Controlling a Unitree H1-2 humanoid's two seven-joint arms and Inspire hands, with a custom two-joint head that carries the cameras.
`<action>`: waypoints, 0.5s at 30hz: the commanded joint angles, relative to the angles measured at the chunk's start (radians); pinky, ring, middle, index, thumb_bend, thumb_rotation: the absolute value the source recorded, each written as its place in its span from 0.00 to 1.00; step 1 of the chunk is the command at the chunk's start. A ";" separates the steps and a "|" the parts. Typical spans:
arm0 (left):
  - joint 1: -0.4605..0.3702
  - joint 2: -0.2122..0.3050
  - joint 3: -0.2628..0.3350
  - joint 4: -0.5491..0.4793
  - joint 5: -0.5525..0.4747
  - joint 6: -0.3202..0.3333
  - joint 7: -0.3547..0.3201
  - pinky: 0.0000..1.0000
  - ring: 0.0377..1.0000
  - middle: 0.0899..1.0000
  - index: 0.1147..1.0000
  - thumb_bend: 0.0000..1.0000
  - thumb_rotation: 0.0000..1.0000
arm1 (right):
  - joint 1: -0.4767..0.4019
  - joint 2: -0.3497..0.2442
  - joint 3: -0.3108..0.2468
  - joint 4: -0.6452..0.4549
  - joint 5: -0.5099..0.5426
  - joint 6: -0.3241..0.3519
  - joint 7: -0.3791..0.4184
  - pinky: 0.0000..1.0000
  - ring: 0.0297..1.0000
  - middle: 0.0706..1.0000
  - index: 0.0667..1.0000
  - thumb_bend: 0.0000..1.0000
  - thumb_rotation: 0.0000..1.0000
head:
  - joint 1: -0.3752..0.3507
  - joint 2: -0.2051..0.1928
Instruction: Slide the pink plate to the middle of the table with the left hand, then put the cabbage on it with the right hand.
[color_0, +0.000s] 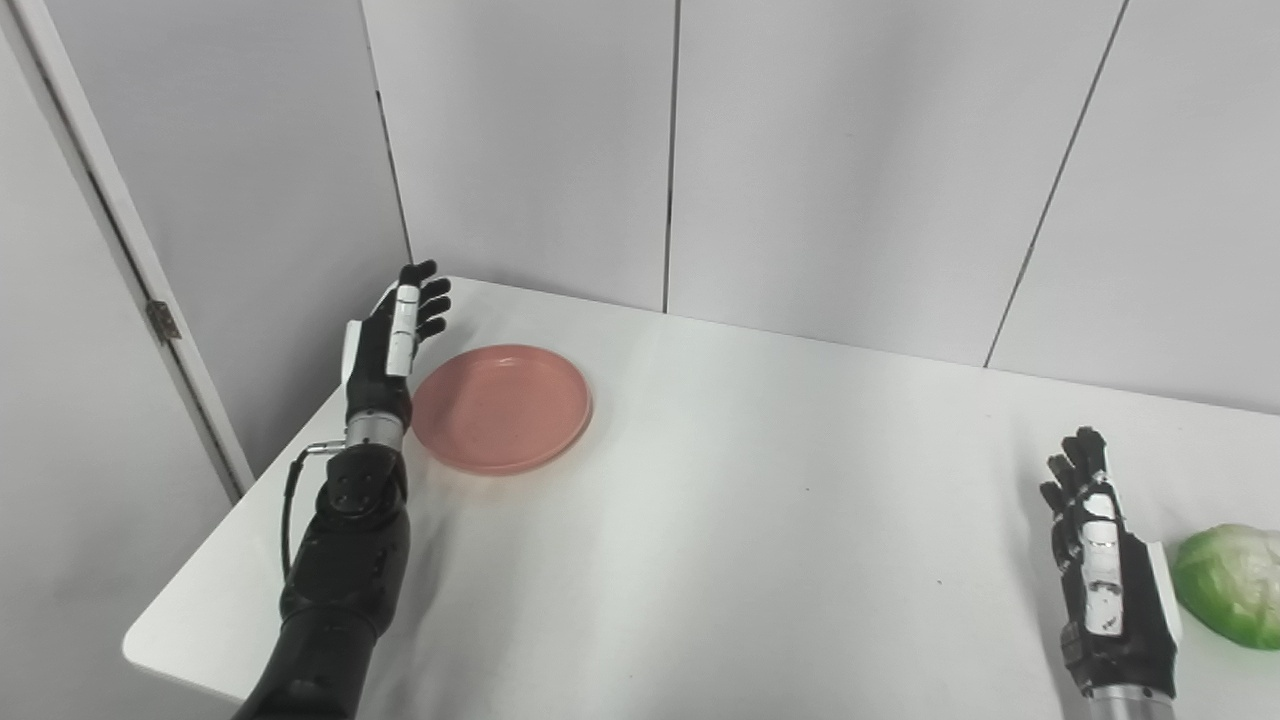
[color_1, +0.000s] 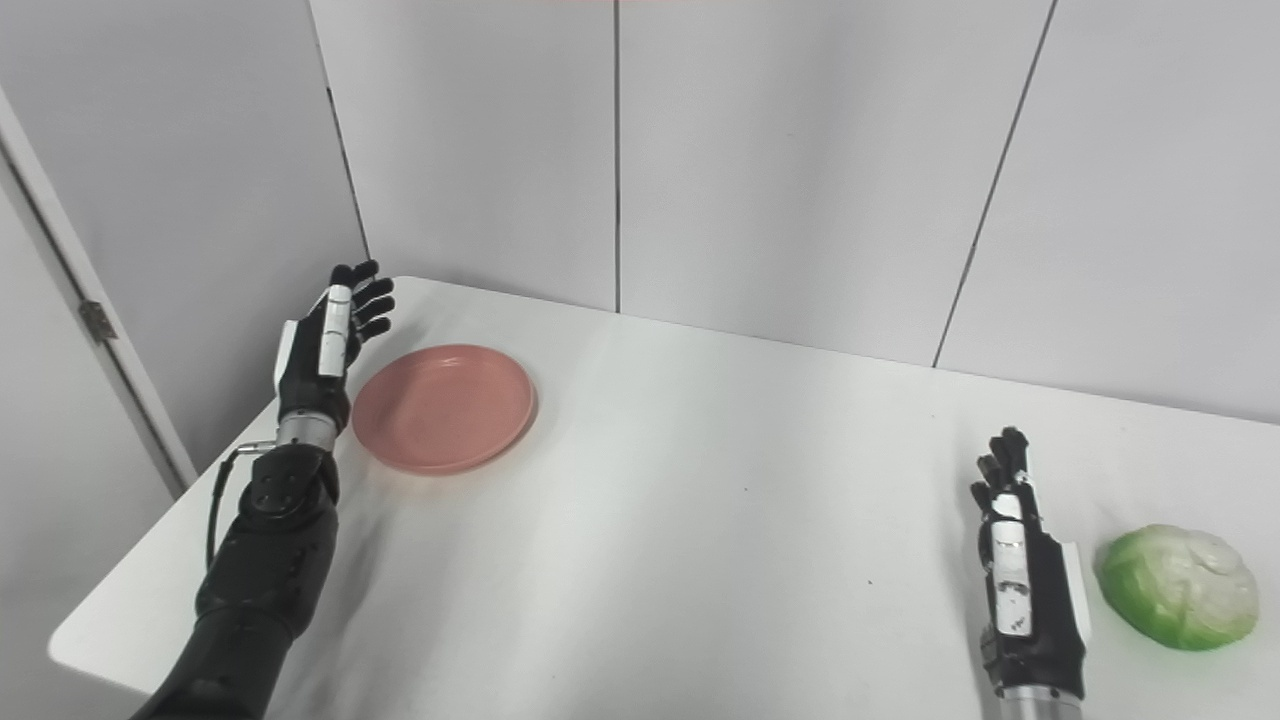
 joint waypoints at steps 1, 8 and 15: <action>-0.063 0.032 0.007 0.023 -0.008 -0.083 0.014 0.82 0.77 0.76 0.76 0.75 1.00 | 0.041 -0.003 -0.011 0.058 0.015 -0.045 0.009 1.00 1.00 1.00 1.00 0.59 1.00 | 0.001 0.000; -0.094 0.037 -0.004 0.186 -0.015 -0.157 0.012 0.78 0.78 0.78 0.77 0.77 1.00 | 0.039 -0.008 -0.014 0.065 0.019 -0.051 0.017 1.00 1.00 1.00 1.00 0.61 1.00 | -0.001 0.001; -0.108 0.040 -0.038 0.285 -0.006 -0.187 0.015 0.80 0.80 0.80 0.78 0.75 1.00 | 0.046 -0.010 -0.015 0.046 0.023 -0.041 0.018 1.00 1.00 1.00 1.00 0.62 1.00 | -0.001 0.005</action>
